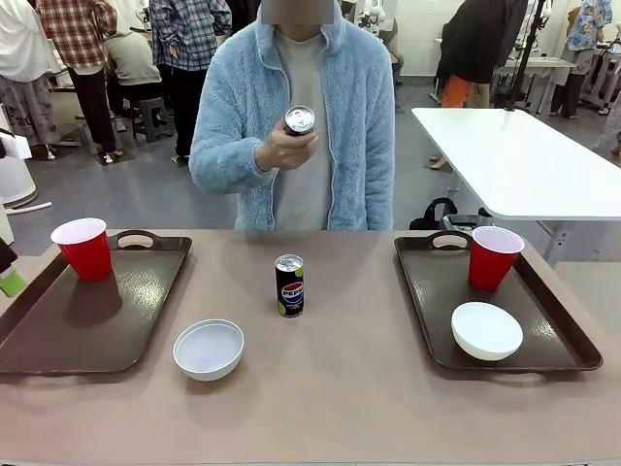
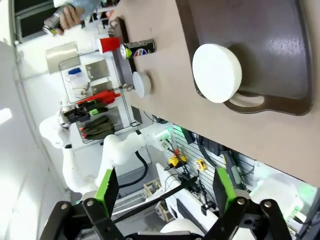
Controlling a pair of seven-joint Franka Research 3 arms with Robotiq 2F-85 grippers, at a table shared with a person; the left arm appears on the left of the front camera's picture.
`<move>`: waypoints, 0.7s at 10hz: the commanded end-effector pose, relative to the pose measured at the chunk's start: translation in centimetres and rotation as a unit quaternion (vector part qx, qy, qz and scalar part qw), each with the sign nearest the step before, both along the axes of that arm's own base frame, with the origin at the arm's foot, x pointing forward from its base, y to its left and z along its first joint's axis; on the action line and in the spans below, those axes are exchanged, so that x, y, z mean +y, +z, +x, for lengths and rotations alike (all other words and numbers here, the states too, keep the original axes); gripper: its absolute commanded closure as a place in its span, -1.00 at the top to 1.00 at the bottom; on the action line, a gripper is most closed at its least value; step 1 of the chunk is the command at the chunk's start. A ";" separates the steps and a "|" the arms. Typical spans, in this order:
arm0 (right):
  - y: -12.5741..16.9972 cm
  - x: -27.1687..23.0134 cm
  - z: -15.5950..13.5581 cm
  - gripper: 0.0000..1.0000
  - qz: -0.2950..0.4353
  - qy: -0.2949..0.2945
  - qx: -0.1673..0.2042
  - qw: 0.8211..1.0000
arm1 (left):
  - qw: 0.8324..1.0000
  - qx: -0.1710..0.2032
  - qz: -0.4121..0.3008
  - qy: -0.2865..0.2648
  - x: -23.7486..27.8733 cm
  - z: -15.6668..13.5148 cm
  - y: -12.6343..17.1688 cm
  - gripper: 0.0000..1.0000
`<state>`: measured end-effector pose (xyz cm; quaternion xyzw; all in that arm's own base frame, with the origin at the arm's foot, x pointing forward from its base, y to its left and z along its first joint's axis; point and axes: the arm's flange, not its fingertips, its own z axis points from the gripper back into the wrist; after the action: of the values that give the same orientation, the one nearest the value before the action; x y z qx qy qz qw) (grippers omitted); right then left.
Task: Prepare tableware on both trays.
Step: Pick up a Picnic Bowl from the table and place it on a Handle tray.
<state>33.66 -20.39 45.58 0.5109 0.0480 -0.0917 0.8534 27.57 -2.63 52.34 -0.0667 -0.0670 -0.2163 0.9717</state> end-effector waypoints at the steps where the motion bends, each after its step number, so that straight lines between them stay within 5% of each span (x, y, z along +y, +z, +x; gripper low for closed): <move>1: -0.4 -2.1 0.6 0.97 0.031 -0.009 -0.001 0.999 | 1.000 -0.001 -0.008 -0.003 -1.4 1.6 -0.7 1.00; 4: -0.8 -1.9 -0.1 0.97 0.011 -0.015 0.010 1.000 | 0.999 -0.031 -0.010 0.018 -3.4 4.5 -1.5 1.00; 7: -0.8 -1.9 -0.1 0.97 0.011 -0.015 0.010 1.000 | 1.000 -0.023 0.006 0.017 -6.1 6.1 -3.1 1.00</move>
<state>33.88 -22.52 44.66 0.5169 0.0519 -0.1101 0.8474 32.81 -7.31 49.43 -0.0583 -0.0912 -0.2073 0.9723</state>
